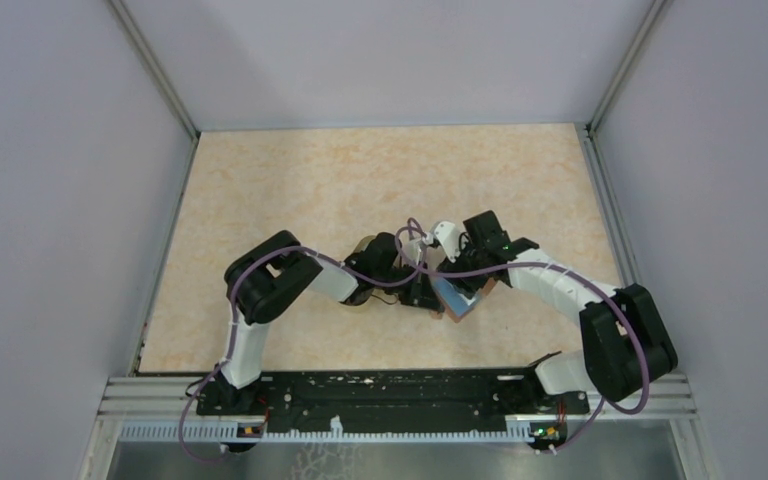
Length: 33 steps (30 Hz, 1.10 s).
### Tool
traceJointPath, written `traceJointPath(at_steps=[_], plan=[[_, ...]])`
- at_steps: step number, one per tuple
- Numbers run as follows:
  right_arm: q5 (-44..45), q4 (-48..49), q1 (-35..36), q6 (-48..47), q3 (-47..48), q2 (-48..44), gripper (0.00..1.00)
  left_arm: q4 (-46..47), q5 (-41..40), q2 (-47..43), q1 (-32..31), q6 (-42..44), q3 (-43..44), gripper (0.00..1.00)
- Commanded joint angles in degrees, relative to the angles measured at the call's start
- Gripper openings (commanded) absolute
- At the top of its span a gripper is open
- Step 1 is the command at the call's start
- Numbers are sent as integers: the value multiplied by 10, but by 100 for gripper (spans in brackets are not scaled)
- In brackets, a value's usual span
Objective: Put the credit cards into the card holder
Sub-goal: Open the card holder at the center of the board.
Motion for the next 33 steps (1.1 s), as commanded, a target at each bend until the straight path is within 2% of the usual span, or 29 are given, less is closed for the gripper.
traceJointPath(at_steps=[1,5,11,18,26,33], plan=[[82,40,5,20,-1,-8,57,17,5,6,6,5,-11,0],[79,39,4,23,-1,-5,47,17,-10,-12,14,1,-27,4],[50,25,-1,32,7,4,37,18,-44,-77,16,0,-55,20],[17,12,-11,40,14,7,34,48,-72,-141,16,-10,-90,27],[-12,2,-22,47,19,8,34,107,-89,-138,16,-37,-121,26],[-20,-3,-25,49,21,13,34,97,-121,-159,16,-28,-141,32]])
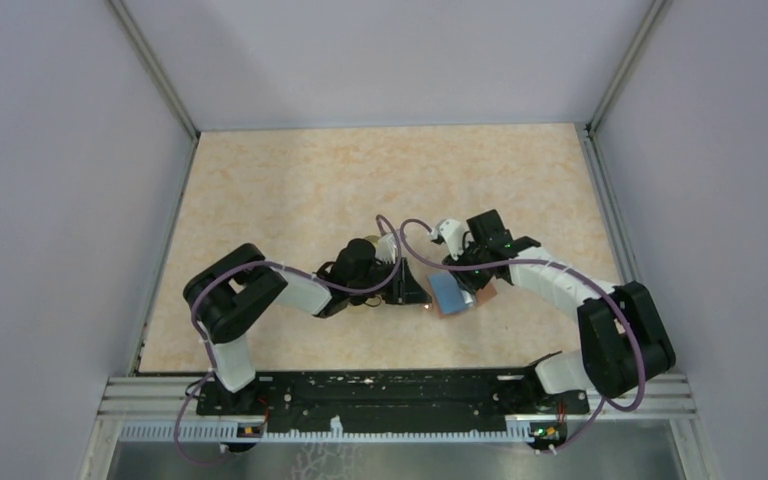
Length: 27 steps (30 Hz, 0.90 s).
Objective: Put the credit cards into the card holder
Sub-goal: Open the card holder at the center of the board.
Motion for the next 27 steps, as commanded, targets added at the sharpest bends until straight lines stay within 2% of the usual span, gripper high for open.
traceJointPath(at_steps=[1,7,11,13,15,18,27], plan=[[-14,0,-5,6,20,6,34,16,-28,-29,3,8,-10,33],[-9,-1,-7,6,21,12,33,3,-53,-68,3,20,-32,41],[-11,-2,-7,5,22,10,34,52,-42,-80,2,-1,-51,41],[-12,-2,-8,6,22,10,34,83,-34,-75,0,-18,-56,39],[-14,-3,-9,6,23,10,34,107,-27,-63,-3,-33,-56,32],[-17,-3,-10,6,23,9,34,139,-20,-36,-10,-49,-47,26],[-26,-6,-14,8,25,10,34,142,-39,74,-44,-78,27,25]])
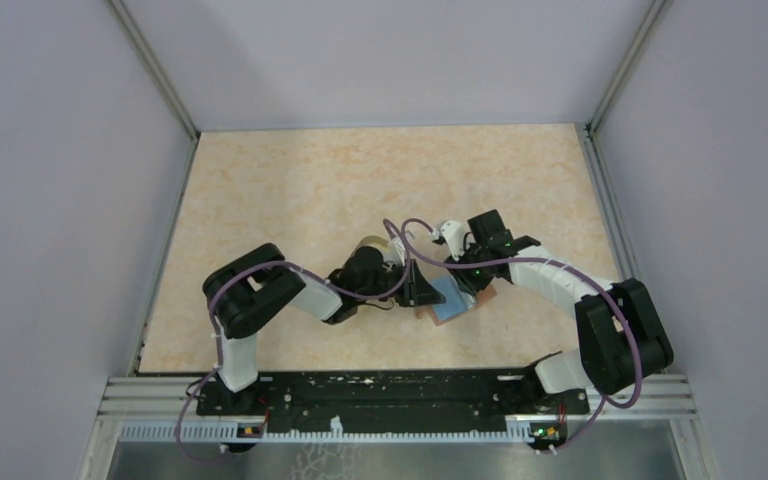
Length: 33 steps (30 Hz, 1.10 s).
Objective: Put the credit cards into the card holder
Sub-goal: Open the card holder at the center of the board.
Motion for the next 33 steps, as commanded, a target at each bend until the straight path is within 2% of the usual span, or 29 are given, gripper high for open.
traceJointPath(at_steps=[1,7,16,20,26,33], plan=[[-16,-1,-8,6,24,-1,34,25,-13,59,-10,-33,40,25],[-11,0,-12,8,25,-8,35,-17,-56,123,-10,-46,78,24],[25,24,-23,12,16,-53,42,-65,-87,118,-10,-22,98,24],[60,33,-26,11,13,-53,43,-89,-86,120,-10,-13,117,25],[63,32,-32,14,16,-52,42,-112,-64,149,-10,-10,164,27],[13,27,-52,28,19,-88,41,-117,-46,176,-10,-19,205,27]])
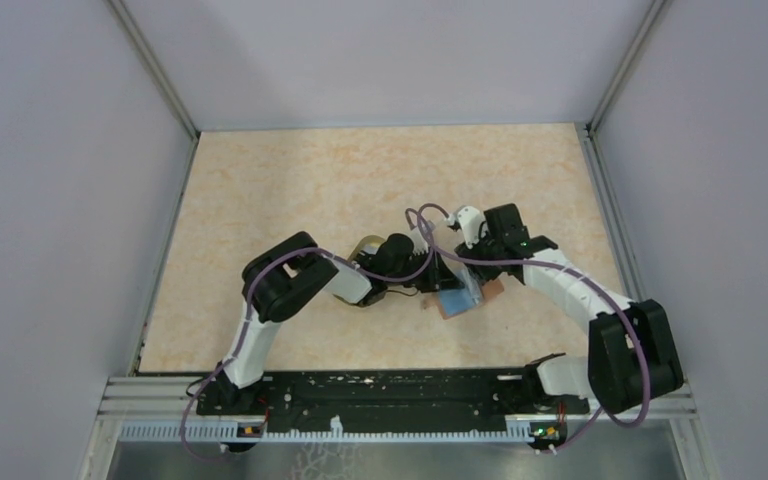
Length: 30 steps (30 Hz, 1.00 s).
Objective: Put the credit cards into the card holder
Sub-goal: Open the card holder at the center of the board.
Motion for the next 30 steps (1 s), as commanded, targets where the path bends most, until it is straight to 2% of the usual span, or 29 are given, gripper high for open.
traceJointPath(at_steps=[1,6,11,13,16,18,22,30], plan=[[-41,16,-17,16,20,-46,41,-31,10,22,-1,5,25,27],[-75,14,-33,19,24,-83,41,-46,11,15,-1,14,38,27],[-190,0,-38,10,20,-128,37,-46,16,12,-1,25,44,29],[-233,-19,-38,7,27,-112,30,-36,25,15,-1,25,47,30],[-269,-52,-37,-6,44,-73,12,-15,37,25,-1,17,54,31],[-279,-67,-37,-20,48,-57,7,-2,42,29,-1,7,57,32],[-310,-82,-38,-59,45,-63,5,25,56,42,3,-19,63,33],[-310,-38,-32,-162,-25,-121,3,95,72,75,9,-98,78,34]])
